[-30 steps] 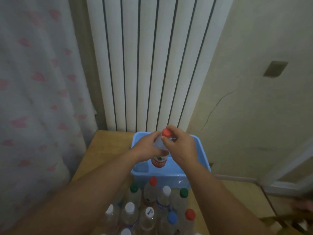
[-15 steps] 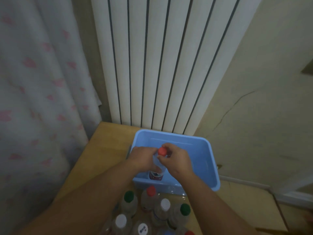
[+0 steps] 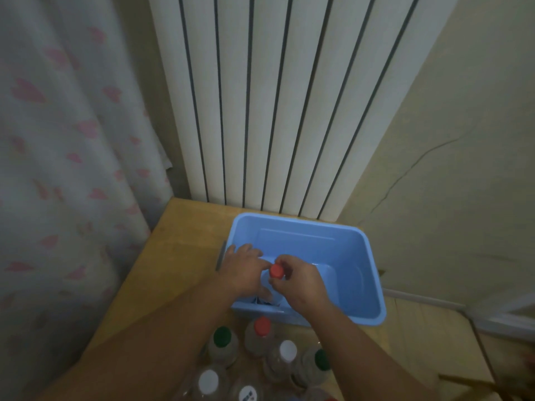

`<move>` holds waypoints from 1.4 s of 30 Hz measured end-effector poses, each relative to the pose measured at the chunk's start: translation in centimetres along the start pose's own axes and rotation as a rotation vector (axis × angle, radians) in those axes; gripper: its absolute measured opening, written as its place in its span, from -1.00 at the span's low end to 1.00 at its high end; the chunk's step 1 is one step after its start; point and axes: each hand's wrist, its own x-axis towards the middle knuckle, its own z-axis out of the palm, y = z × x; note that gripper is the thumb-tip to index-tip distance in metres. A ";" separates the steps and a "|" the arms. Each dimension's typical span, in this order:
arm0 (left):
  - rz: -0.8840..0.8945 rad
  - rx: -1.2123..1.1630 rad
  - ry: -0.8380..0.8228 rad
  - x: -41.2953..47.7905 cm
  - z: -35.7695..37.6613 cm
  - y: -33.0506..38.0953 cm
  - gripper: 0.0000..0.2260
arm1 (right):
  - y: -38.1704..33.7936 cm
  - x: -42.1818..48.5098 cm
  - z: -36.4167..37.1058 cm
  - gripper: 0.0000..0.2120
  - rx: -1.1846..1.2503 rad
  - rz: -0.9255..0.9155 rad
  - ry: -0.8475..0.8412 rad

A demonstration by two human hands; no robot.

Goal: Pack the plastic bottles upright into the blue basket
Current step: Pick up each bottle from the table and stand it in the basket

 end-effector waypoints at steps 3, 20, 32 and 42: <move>-0.001 0.024 -0.014 0.1 0.7 -0.1 -0.31 | 0.3 -0.1 0.5 -0.84 -0.001 -0.004 -0.018; 0.027 0.094 0.025 0.1 1.5 -0.6 -0.57 | 1.1 -0.2 2.0 -0.72 0.036 0.028 -0.065; 0.040 -0.075 0.216 -1.1 1.4 -0.7 -0.50 | 0.9 -1.1 0.3 -0.55 0.052 0.100 -0.042; -0.083 -0.337 0.400 -4.9 0.2 0.4 -0.61 | -0.8 -4.0 -2.1 -0.61 0.107 0.016 0.037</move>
